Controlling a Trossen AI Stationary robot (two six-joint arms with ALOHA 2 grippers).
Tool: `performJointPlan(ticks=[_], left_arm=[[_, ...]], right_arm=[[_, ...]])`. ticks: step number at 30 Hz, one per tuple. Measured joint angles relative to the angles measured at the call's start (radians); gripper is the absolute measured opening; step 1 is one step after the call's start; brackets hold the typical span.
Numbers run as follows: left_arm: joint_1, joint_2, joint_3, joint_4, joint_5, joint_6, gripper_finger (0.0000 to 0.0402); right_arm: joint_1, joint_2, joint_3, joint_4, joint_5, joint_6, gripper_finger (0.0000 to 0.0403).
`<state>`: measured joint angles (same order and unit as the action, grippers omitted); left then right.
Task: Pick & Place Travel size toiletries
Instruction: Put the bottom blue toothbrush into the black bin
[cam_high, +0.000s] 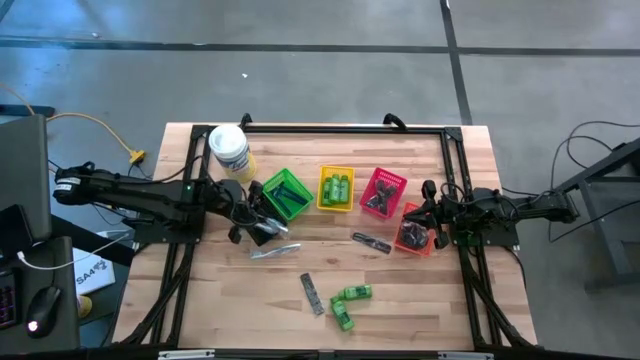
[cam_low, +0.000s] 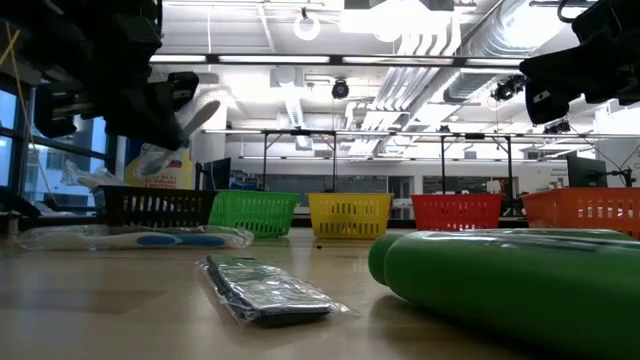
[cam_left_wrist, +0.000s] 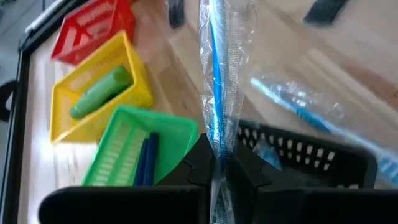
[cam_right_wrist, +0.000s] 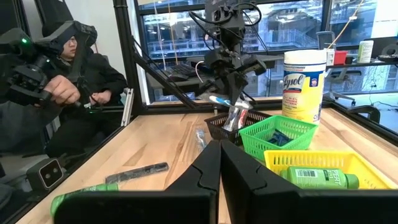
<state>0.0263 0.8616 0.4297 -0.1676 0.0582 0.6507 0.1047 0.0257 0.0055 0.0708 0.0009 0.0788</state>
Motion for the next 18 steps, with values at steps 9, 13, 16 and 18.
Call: performJointPlan(ticks=[9,13,16,18], left_arm=[[0.116,0.0,-0.084,0.078,0.03,0.0,0.0019],[0.127,0.0,-0.125,0.1,0.045,0.0,0.0019],[0.126,0.0,-0.14,0.106,0.037,0.0,0.0019],[0.126,0.0,-0.148,0.114,0.035,0.0,0.0019]], right_arm=[[0.0,0.0,0.0,0.0,-0.004,0.0,0.0003],[0.0,0.0,0.0,0.0,-0.003,0.0,0.0004],[0.0,0.0,0.0,0.0,-0.001,0.0,0.0003],[0.0,0.0,0.0,0.0,0.0,-0.001,0.0004]])
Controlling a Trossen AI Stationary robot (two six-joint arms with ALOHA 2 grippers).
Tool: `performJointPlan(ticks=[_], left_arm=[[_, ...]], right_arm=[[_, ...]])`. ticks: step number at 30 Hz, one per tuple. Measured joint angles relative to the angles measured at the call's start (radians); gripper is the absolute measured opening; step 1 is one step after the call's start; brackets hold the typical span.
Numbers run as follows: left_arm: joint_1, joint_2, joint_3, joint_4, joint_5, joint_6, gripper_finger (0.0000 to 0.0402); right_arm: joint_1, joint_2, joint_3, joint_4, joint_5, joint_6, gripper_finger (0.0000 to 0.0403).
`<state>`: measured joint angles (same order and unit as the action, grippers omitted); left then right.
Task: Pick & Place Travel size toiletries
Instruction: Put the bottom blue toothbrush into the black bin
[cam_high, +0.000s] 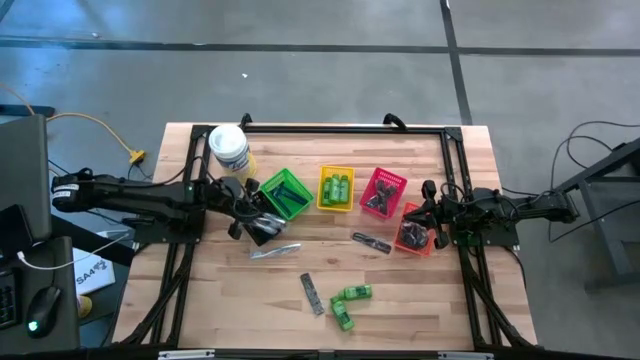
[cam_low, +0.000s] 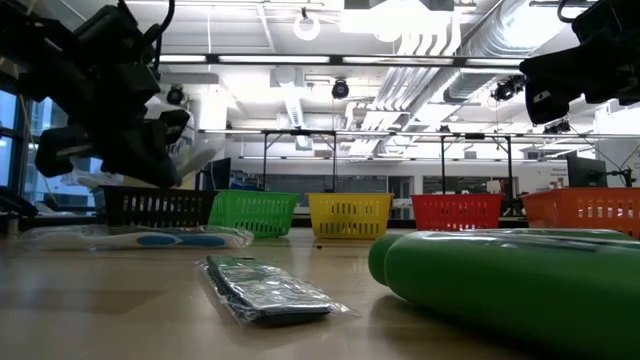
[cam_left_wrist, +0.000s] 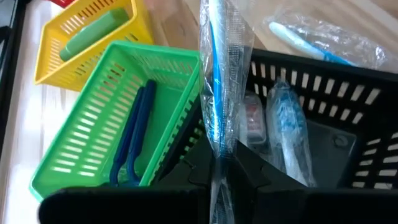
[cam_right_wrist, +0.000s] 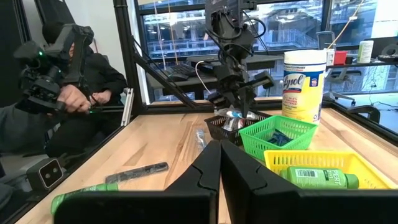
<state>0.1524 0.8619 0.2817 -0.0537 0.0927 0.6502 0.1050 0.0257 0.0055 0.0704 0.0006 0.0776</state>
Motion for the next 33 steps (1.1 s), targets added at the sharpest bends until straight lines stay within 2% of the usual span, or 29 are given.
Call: performJointPlan(ticks=[18,27,33], left_arm=[[0.0,0.0,-0.027,0.012,-0.025,-0.018,0.002],[0.0,0.0,-0.027,0.061,-0.043,-0.076,0.0075],[0.0,0.0,-0.027,0.059,-0.043,-0.108,0.0087]], right_arm=[[0.0,0.0,0.0,0.0,0.0,-0.003,0.0004],[0.0,0.0,0.0,0.0,0.0,-0.003,0.0004],[0.0,0.0,0.0,0.0,-0.003,-0.003,0.0005]])
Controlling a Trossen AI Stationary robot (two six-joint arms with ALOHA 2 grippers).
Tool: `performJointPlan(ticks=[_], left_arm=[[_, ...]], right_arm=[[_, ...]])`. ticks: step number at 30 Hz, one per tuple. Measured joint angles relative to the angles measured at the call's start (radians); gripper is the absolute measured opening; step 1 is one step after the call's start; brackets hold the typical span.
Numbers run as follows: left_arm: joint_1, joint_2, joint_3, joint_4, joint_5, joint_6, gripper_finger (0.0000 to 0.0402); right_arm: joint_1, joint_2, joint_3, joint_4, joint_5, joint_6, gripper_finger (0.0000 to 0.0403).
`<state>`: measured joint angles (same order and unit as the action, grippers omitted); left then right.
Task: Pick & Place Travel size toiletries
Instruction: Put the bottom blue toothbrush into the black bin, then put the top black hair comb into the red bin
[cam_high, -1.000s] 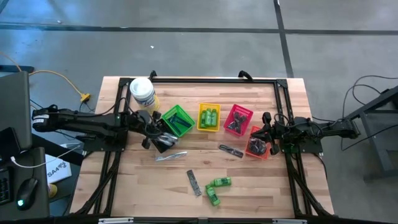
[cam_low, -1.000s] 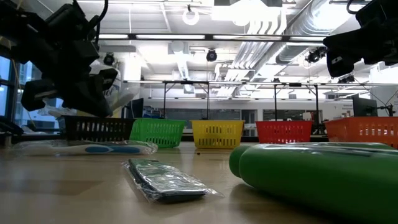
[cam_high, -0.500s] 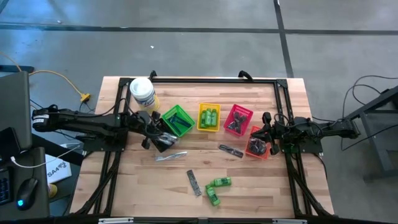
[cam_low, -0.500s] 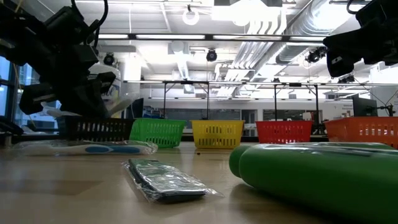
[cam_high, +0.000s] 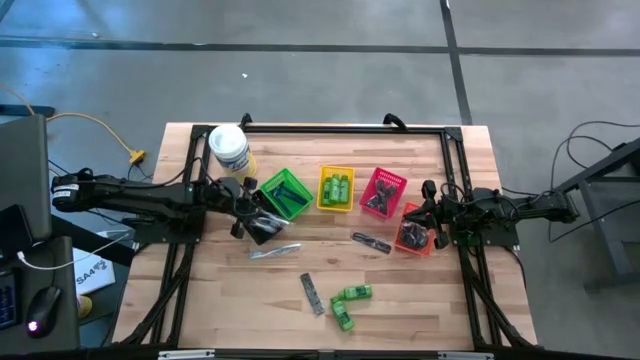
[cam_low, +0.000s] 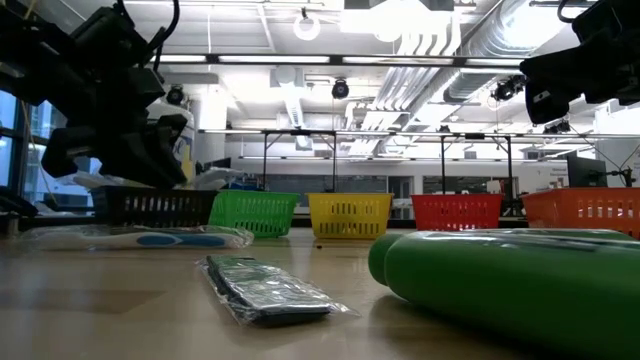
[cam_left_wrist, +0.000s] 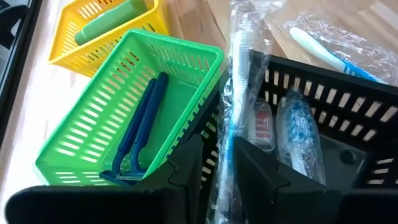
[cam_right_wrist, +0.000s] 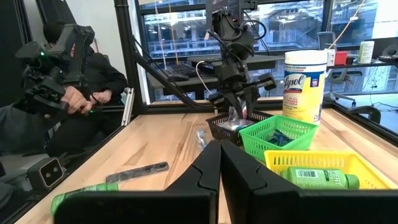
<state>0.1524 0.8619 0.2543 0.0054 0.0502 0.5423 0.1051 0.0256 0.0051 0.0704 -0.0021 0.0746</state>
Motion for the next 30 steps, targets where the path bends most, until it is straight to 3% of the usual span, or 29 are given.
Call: performJointPlan(ticks=[11,22,30], left_arm=[[-0.002,-0.001,0.022,-0.001,0.014,-0.055,0.0089],[-0.002,-0.021,0.171,-0.115,0.046,-0.303,0.0089],[-0.002,-0.143,0.212,-0.1,0.091,-0.499,0.0088]], right_arm=[[0.0,0.0,0.0,0.0,0.0,0.0,0.0003],[0.0,0.0,0.0,-0.005,0.0,0.0,0.0003],[0.0,0.0,0.0,-0.015,-0.001,0.003,0.0003]])
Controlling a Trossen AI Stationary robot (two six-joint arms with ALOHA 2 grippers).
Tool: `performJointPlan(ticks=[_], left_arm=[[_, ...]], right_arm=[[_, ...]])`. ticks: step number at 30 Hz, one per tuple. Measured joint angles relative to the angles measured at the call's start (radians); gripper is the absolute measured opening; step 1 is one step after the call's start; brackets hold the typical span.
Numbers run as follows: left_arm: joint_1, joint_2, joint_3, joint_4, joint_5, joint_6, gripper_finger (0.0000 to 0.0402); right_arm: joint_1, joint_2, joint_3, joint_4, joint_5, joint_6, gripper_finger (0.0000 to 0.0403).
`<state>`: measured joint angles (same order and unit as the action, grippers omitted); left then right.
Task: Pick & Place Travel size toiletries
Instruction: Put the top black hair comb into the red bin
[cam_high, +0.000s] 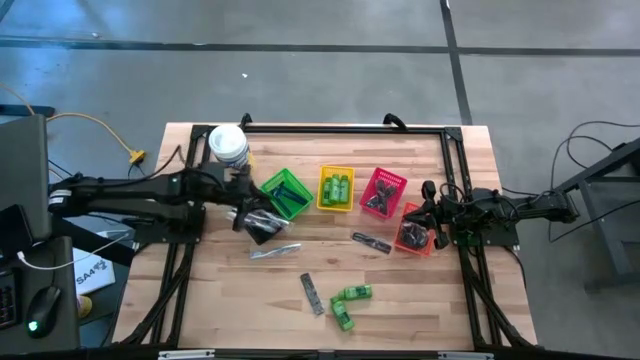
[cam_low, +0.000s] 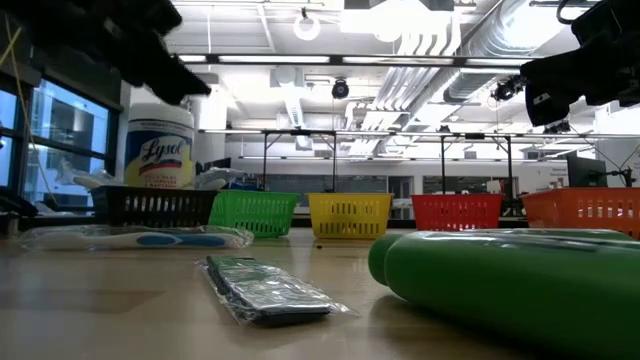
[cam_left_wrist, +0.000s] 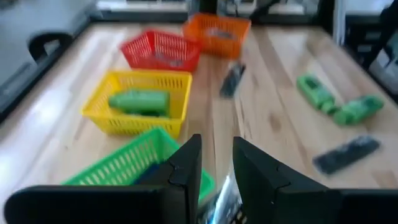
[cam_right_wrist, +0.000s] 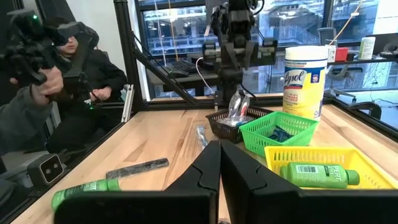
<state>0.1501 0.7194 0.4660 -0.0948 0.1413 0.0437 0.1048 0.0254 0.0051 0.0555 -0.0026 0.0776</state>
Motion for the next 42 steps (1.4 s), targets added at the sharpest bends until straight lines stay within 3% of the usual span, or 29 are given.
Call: performJointPlan(ticks=[4,9,14,18,25,42], left_arm=[[-0.012,-0.121,-0.002,-0.007,-0.004,0.01,0.0078],[-0.091,-0.32,-0.021,-0.029,-0.02,0.101,0.0019],[-0.167,-0.573,-0.137,-0.003,-0.153,0.084,0.0004],[-0.211,-0.721,-0.258,-0.013,-0.199,0.064,0.0001],[-0.257,-0.674,-0.346,0.047,-0.287,0.075,0.0],[-0.367,-0.69,-0.422,0.067,-0.312,0.088,0.0]], right_arm=[[0.0,0.0,0.0,0.0,-0.002,0.005,0.0003],[0.0,0.0,0.0,-0.001,-0.007,0.005,0.0003],[0.0,0.0,0.0,-0.001,-0.007,0.005,0.0003],[0.0,0.0,0.0,-0.001,-0.006,0.005,0.0003],[0.0,0.0,0.0,0.0,-0.005,0.027,0.0003],[0.0,0.004,0.0,-0.001,-0.002,0.027,0.0003]])
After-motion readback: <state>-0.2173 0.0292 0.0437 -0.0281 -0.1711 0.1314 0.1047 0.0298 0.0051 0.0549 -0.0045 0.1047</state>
